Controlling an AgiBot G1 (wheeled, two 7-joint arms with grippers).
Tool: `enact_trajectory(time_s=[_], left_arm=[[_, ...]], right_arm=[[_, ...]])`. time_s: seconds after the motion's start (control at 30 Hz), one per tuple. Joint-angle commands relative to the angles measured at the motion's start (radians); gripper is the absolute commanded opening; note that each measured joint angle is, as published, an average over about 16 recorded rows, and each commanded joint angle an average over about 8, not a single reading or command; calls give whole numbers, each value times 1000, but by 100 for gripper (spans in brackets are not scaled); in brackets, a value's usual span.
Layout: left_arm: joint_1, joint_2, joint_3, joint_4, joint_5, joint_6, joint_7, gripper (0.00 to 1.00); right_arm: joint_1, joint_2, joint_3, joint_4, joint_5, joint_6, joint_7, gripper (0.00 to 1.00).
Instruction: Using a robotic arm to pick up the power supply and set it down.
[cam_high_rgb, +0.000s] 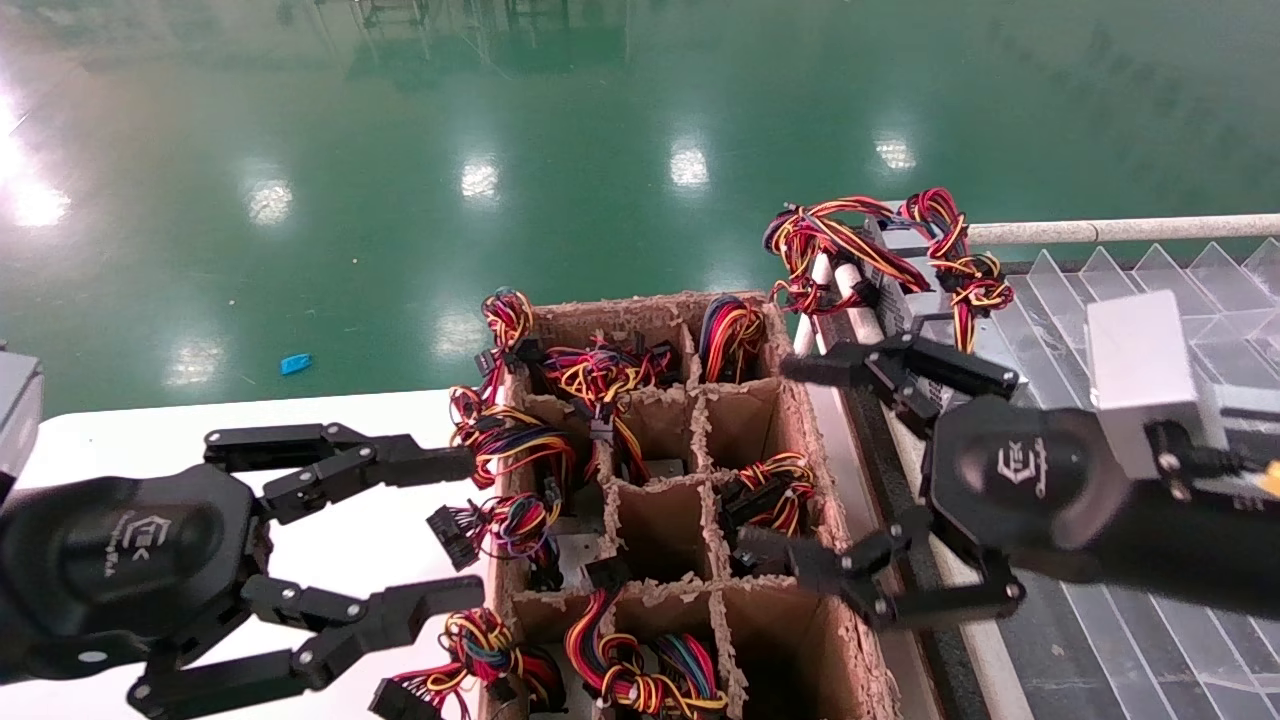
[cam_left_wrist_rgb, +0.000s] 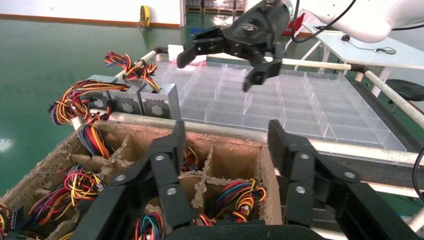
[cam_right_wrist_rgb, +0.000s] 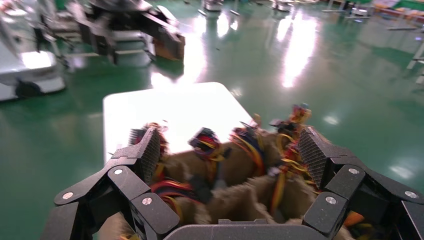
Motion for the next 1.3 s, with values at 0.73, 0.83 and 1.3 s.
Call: enact_trajectory(time_s=[0.73,0.83,1.3], left_arm=[[0,0,0,0,0,0,0,100],[0,0,0,0,0,0,0,100],[0,0,0,0,0,0,0,100]], right_arm=[[-45,-12,-5,-16,144,-140,22,100],[-44,-12,-5,-16,140,-136,22,100],[-41,-12,-5,-15,130,-128,21,100]])
